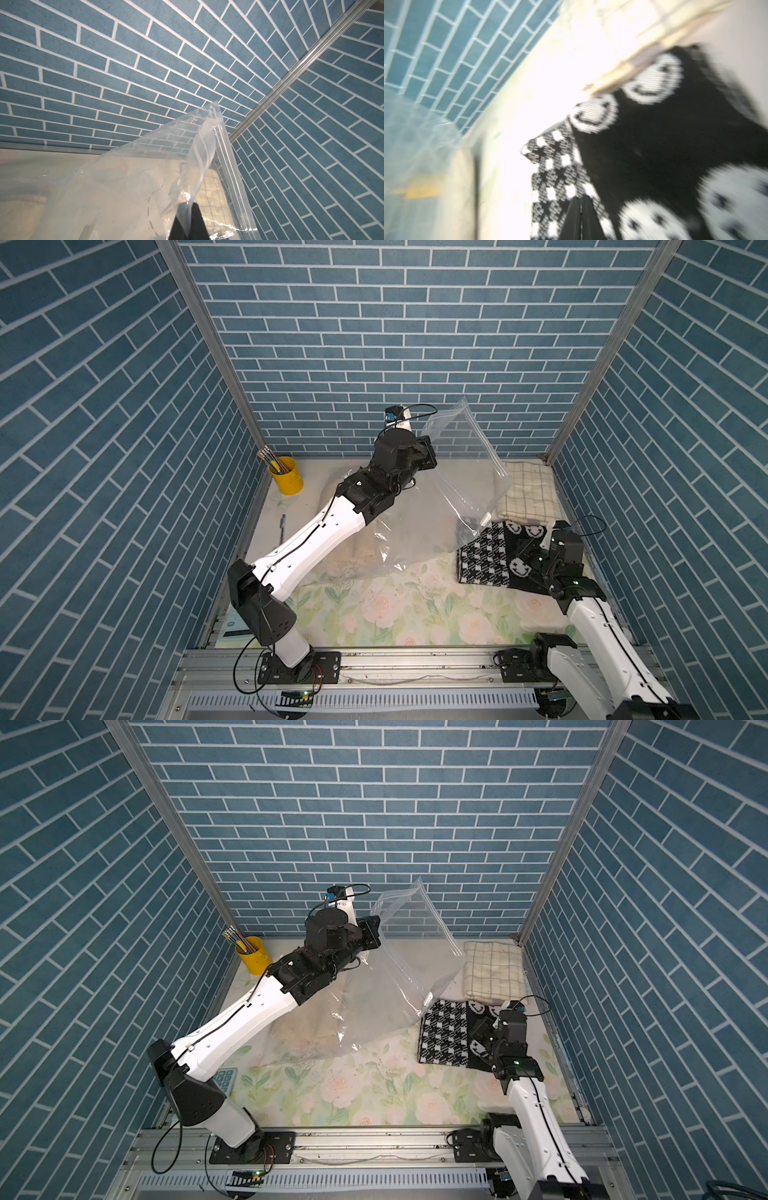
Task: Take the scarf out of the vacuum bag
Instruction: Take out the scarf from the vacuum bag.
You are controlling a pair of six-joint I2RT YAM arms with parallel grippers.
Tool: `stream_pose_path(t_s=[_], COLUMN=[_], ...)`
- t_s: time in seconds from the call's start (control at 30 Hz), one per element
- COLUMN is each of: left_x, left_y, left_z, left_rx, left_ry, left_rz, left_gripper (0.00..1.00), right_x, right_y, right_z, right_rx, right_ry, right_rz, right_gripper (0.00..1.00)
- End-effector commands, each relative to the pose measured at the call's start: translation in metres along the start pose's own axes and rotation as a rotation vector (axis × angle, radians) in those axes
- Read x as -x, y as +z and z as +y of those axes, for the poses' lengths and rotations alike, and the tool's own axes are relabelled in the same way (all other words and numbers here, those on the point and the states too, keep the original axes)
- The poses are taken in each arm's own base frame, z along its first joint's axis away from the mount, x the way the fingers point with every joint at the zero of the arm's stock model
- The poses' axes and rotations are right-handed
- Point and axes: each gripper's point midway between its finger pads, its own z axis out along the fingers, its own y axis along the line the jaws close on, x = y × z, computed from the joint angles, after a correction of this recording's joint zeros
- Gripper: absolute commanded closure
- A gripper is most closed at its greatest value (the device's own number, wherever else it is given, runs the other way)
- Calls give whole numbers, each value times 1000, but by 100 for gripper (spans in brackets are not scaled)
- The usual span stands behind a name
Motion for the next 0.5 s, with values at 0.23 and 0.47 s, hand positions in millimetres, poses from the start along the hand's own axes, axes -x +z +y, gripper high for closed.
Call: stream_pose_path(t_s=[0.23, 0.47], left_x=[13, 4], left_y=[-6, -5], left_z=[-10, -12], left_rx=[-49, -81], left_ry=[-11, -12], left_rz=[-29, -8], left_gripper=[100, 100], right_x=[-36, -4], right_y=[65, 55], right_z=[-72, -43], right_rx=[-229, -167], right_ry=[13, -94], right_rz=[132, 75], right_gripper=[99, 96])
